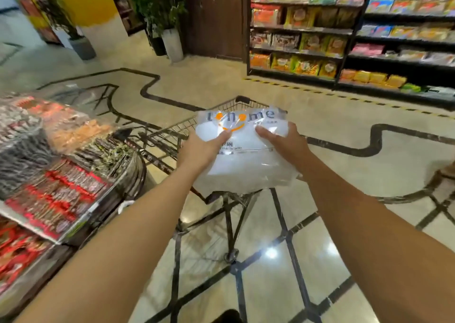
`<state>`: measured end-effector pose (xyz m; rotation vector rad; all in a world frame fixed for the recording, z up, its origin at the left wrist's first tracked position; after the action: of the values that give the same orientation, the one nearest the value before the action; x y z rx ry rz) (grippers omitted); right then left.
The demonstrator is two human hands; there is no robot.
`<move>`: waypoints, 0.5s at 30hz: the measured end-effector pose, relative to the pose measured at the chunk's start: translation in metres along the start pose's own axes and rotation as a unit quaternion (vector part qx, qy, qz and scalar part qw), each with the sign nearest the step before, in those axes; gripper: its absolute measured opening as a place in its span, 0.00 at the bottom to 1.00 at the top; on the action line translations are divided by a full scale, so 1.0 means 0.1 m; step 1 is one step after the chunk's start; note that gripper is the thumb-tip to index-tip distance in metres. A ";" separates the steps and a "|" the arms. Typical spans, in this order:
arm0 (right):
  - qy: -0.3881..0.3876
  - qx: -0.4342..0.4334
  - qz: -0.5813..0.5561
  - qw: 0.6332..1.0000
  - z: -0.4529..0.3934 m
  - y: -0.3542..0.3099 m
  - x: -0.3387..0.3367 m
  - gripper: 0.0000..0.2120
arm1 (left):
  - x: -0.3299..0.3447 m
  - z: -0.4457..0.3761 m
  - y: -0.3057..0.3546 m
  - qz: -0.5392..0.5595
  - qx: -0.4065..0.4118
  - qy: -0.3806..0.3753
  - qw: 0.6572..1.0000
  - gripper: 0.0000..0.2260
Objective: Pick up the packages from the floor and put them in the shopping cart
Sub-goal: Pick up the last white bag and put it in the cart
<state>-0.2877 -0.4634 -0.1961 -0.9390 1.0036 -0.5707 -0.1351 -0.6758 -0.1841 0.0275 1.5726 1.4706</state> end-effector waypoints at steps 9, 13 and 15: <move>-0.020 0.003 0.007 1.000 -1.73 -0.07 0.16 0.55 | 0.56 -1.48 0.21 0.012 -0.033 0.010 0.999 0.49; -0.054 -0.005 0.016 0.998 -2.49 -0.22 0.36 0.41 | 0.72 -2.22 0.17 0.033 -0.065 0.023 0.997 0.54; -0.084 -0.006 0.017 0.996 -2.84 -0.31 0.51 0.34 | 0.76 -2.52 0.16 0.043 -0.077 0.030 0.996 0.52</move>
<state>-0.5187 -0.6291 -0.2540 -0.9636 0.8710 -0.4497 -0.3425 -0.8195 -0.2606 -0.0405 1.5176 1.6702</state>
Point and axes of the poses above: each hand's wrist, its own z-axis away from the middle knuckle, its own x-axis out of the palm, y = z × x, the point moved 8 cm from there along -z, towards the middle knuckle, and after that the axes turned 4 degrees about z, right-handed, at the moved point
